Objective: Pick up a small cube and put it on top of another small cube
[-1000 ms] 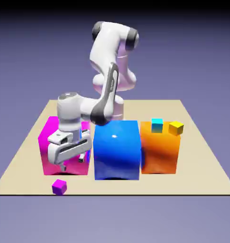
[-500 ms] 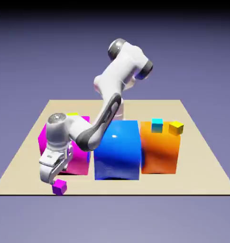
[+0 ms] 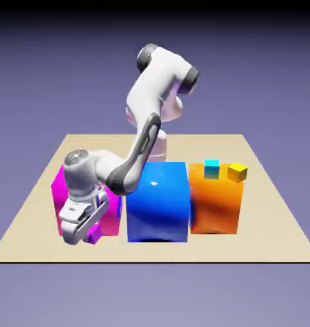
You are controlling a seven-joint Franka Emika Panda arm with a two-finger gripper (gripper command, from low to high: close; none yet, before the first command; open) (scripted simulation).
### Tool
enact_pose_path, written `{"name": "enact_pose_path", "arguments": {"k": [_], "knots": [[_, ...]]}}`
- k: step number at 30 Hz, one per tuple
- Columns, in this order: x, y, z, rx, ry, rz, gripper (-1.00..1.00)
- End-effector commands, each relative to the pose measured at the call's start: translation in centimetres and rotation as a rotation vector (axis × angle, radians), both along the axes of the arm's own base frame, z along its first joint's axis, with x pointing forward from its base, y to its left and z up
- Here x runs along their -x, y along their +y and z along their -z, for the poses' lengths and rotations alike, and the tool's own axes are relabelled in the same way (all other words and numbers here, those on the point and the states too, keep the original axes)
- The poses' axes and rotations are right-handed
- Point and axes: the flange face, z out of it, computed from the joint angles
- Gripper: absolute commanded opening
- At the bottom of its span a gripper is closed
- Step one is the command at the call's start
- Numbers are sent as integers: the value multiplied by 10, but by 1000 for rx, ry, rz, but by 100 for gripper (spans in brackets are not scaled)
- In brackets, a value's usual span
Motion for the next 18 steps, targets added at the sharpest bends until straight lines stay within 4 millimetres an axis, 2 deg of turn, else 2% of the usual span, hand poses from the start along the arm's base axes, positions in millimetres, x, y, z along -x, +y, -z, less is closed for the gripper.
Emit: {"name": "enact_pose_path", "arguments": {"k": [1,5,18], "knots": [[0,3,-8,-19,-2,14,-100],[5,12,-46,-72,-4,76,-100],[88,7,-152,-54,95,430,-100]]}}
